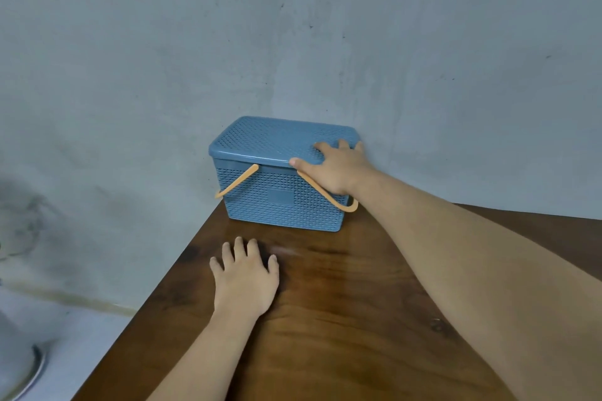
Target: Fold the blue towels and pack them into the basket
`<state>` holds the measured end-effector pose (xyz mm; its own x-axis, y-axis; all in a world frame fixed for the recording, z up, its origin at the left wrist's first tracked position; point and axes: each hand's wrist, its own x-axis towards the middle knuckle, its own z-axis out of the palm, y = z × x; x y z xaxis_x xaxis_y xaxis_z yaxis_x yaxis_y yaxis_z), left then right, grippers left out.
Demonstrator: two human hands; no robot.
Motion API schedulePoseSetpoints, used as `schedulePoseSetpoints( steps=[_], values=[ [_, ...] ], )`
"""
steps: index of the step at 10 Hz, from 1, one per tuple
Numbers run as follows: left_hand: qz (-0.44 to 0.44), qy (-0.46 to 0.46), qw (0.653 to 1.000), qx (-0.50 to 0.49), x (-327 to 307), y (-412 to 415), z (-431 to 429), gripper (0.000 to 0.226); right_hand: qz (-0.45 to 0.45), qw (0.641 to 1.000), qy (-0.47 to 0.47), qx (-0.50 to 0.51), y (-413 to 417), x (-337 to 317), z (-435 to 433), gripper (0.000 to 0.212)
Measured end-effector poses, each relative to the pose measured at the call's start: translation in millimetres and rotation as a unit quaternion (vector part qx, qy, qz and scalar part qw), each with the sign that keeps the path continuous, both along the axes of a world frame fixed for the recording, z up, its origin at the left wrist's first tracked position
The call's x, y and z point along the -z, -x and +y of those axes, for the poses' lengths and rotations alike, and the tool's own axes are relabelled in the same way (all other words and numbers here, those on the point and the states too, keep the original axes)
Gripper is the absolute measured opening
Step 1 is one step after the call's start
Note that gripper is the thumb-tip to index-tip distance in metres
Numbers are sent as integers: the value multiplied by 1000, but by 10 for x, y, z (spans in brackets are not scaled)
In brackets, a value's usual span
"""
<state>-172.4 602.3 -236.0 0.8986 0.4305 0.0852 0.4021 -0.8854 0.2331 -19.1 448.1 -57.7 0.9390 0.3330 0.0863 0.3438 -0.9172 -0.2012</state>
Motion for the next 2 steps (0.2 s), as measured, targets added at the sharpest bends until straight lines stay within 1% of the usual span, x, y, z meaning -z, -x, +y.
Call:
schedulePoseSetpoints(
  steps=[1,2],
  values=[
    [4,-4,1000,4,-72,60,-24,63,32,999,-29,-6,61,-61,-37,118],
    [-28,-24,999,37,-80,148,-77,53,-3,997,-69,-44,171,4,-227,90]
  ],
)
